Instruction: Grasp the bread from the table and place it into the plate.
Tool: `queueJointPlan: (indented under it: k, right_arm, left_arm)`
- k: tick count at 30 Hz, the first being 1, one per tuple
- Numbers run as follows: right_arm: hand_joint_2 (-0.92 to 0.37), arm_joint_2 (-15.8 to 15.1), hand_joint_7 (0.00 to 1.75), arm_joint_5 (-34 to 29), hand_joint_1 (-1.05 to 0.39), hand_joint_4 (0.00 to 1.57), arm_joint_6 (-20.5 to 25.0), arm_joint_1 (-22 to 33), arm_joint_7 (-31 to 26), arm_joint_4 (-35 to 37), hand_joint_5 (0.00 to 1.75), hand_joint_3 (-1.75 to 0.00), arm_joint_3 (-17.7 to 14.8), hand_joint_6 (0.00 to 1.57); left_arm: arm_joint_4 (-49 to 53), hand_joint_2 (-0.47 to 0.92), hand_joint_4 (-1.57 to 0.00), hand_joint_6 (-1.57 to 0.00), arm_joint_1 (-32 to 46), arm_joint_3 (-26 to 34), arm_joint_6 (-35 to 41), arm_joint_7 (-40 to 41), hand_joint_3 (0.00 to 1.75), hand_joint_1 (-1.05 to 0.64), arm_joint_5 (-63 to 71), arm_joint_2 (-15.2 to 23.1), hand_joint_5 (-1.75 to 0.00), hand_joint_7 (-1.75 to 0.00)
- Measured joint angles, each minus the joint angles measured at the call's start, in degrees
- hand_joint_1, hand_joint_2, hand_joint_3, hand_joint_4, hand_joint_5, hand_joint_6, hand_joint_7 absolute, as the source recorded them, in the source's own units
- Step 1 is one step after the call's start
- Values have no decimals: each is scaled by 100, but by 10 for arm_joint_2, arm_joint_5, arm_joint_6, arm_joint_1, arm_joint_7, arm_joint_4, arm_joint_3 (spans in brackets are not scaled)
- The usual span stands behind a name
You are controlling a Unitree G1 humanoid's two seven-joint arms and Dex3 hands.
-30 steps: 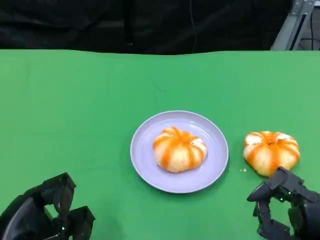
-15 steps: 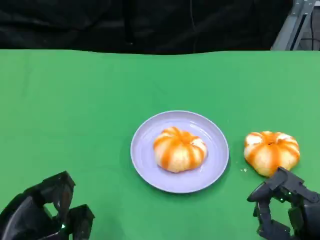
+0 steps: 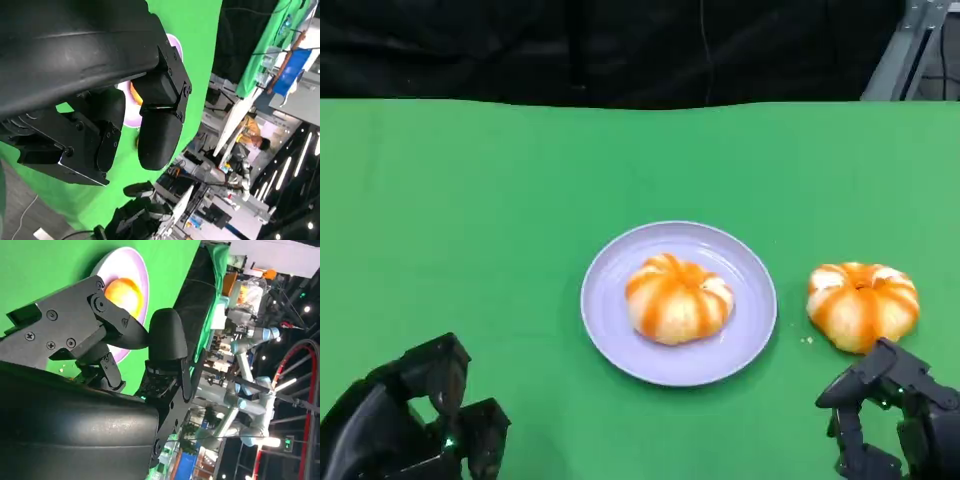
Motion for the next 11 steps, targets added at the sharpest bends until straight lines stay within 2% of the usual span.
queueJointPlan:
  k: [11]
  right_arm:
    - [-59, 0, 149, 1, -7, 81, 12, 4, 1, -9, 175, -110, 0, 74]
  left_arm:
    - [0, 69, -113, -94, -1, 0, -2, 0, 173, 18, 0, -3, -175, -175]
